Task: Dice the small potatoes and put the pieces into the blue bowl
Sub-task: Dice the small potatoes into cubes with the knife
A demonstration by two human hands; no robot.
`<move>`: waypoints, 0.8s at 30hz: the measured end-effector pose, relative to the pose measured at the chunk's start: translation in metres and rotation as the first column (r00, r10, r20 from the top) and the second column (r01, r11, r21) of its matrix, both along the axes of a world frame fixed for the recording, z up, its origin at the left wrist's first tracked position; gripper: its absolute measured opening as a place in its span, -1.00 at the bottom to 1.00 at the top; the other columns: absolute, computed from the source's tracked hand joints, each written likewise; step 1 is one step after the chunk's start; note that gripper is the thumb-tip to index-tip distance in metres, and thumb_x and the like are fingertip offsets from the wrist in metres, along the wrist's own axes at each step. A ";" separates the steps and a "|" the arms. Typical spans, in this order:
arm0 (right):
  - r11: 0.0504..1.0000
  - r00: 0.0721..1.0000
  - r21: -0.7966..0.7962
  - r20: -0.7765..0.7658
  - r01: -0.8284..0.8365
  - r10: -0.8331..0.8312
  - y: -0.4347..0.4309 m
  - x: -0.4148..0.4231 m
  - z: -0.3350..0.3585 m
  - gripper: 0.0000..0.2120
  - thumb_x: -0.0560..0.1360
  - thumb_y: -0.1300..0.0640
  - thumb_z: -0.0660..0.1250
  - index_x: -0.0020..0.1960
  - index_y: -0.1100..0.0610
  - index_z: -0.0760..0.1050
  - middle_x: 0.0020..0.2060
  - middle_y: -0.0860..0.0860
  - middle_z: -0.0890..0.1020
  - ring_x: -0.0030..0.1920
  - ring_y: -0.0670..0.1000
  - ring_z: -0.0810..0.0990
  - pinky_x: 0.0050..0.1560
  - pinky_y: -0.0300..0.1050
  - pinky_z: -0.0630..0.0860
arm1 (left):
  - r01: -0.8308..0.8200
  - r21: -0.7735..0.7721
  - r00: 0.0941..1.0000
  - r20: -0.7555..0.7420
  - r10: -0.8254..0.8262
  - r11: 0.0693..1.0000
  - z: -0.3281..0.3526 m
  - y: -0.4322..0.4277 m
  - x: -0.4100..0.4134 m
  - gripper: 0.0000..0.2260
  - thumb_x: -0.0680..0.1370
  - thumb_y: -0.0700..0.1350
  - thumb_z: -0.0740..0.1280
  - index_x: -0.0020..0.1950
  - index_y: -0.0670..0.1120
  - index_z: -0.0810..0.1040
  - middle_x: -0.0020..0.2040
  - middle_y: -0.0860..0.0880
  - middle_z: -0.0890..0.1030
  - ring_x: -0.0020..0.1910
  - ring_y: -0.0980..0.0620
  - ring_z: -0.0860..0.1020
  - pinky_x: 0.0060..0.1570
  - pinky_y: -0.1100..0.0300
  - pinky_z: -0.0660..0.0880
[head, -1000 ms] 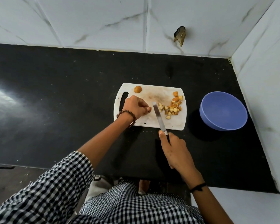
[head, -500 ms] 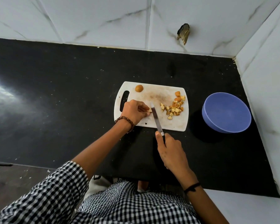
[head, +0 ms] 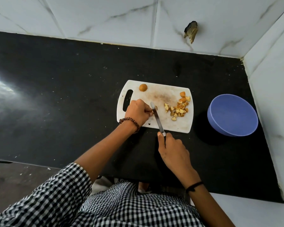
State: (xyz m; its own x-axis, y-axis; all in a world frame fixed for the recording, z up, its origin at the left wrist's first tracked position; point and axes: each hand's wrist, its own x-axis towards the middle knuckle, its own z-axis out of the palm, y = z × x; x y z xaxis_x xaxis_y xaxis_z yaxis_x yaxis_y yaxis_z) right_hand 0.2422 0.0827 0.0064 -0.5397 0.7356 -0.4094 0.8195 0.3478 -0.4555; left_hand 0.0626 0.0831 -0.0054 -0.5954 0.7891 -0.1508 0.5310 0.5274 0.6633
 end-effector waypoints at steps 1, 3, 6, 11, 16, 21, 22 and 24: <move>1.000 1.000 0.023 0.023 -0.016 0.015 0.000 -0.002 0.000 -0.56 0.69 -0.19 -0.08 0.06 0.10 0.41 -0.10 0.06 0.59 -0.04 0.12 0.60 -0.04 0.10 0.54 | 0.001 0.003 1.000 -0.016 -0.001 1.000 0.000 0.000 0.001 -0.86 0.45 -0.20 0.47 -0.01 -0.14 0.70 -0.08 -0.02 0.69 -0.07 0.07 0.62 0.03 0.23 0.56; 0.996 0.996 0.068 0.073 -0.048 0.043 -0.001 -0.006 -0.001 -0.57 0.70 -0.16 -0.09 0.11 0.11 0.41 -0.07 0.08 0.60 -0.03 0.13 0.61 -0.03 0.11 0.55 | 0.005 0.017 0.999 -0.034 -0.005 1.000 0.000 0.000 0.002 -0.87 0.45 -0.20 0.46 -0.01 -0.15 0.70 -0.08 -0.02 0.69 -0.08 0.08 0.61 0.01 0.27 0.54; 0.990 0.990 0.108 0.124 -0.086 0.072 0.000 -0.010 -0.001 -0.59 0.71 -0.14 -0.08 0.14 0.11 0.40 -0.09 0.06 0.61 -0.07 0.11 0.63 -0.04 0.11 0.58 | 0.006 0.040 0.998 -0.061 -0.003 0.999 -0.001 -0.002 0.003 -0.88 0.46 -0.22 0.45 -0.01 -0.15 0.69 -0.09 -0.03 0.69 -0.09 0.09 0.60 -0.02 0.30 0.52; 0.985 0.984 0.136 0.157 -0.108 0.086 -0.005 0.005 -0.001 -0.63 0.71 -0.13 -0.09 0.13 0.09 0.38 -0.16 0.01 0.59 -0.14 0.06 0.63 -0.09 0.06 0.58 | 0.012 0.056 0.996 -0.092 -0.007 0.998 -0.003 -0.002 0.007 -0.88 0.49 -0.24 0.39 -0.02 -0.15 0.69 -0.09 -0.05 0.68 -0.07 0.03 0.60 0.01 0.15 0.58; 0.993 0.991 0.091 0.116 -0.072 0.061 -0.006 0.021 0.000 -0.61 0.69 -0.18 -0.10 0.08 0.04 0.38 -0.24 -0.04 0.56 -0.23 -0.02 0.57 -0.20 -0.02 0.51 | 0.011 0.057 0.998 -0.065 -0.008 0.998 -0.005 -0.002 0.002 -0.92 0.48 -0.16 0.45 -0.07 -0.13 0.68 -0.14 -0.03 0.66 -0.14 0.08 0.60 -0.05 0.17 0.60; 0.995 1.000 0.100 0.019 0.016 -0.018 -0.007 0.022 0.005 -0.59 0.68 -0.21 -0.08 0.01 0.05 0.39 -0.23 -0.02 0.56 -0.20 0.01 0.55 -0.14 0.02 0.52 | 0.061 0.016 0.998 0.001 -0.061 0.998 -0.003 -0.008 -0.001 -0.90 0.49 -0.14 0.43 -0.01 -0.06 0.68 -0.11 0.04 0.62 -0.12 0.14 0.56 -0.03 0.27 0.55; 0.995 1.000 0.102 0.020 0.015 -0.017 -0.007 0.020 0.005 -0.59 0.68 -0.21 -0.08 0.02 0.05 0.39 -0.23 -0.02 0.57 -0.19 0.00 0.56 -0.13 0.03 0.54 | 0.064 0.008 0.998 -0.005 -0.064 0.998 -0.003 -0.009 -0.001 -0.89 0.49 -0.14 0.42 0.00 -0.05 0.68 -0.11 0.05 0.62 -0.12 0.15 0.56 -0.04 0.25 0.55; 0.994 1.000 0.111 0.026 -0.004 0.001 -0.006 0.016 0.004 -0.59 0.68 -0.21 -0.08 0.02 0.04 0.39 -0.25 -0.04 0.56 -0.21 -0.02 0.59 -0.12 0.03 0.58 | 0.056 0.005 0.998 -0.022 -0.056 0.998 -0.004 -0.010 -0.002 -0.89 0.50 -0.14 0.42 0.00 -0.04 0.67 -0.09 0.05 0.63 -0.12 0.15 0.56 -0.03 0.23 0.57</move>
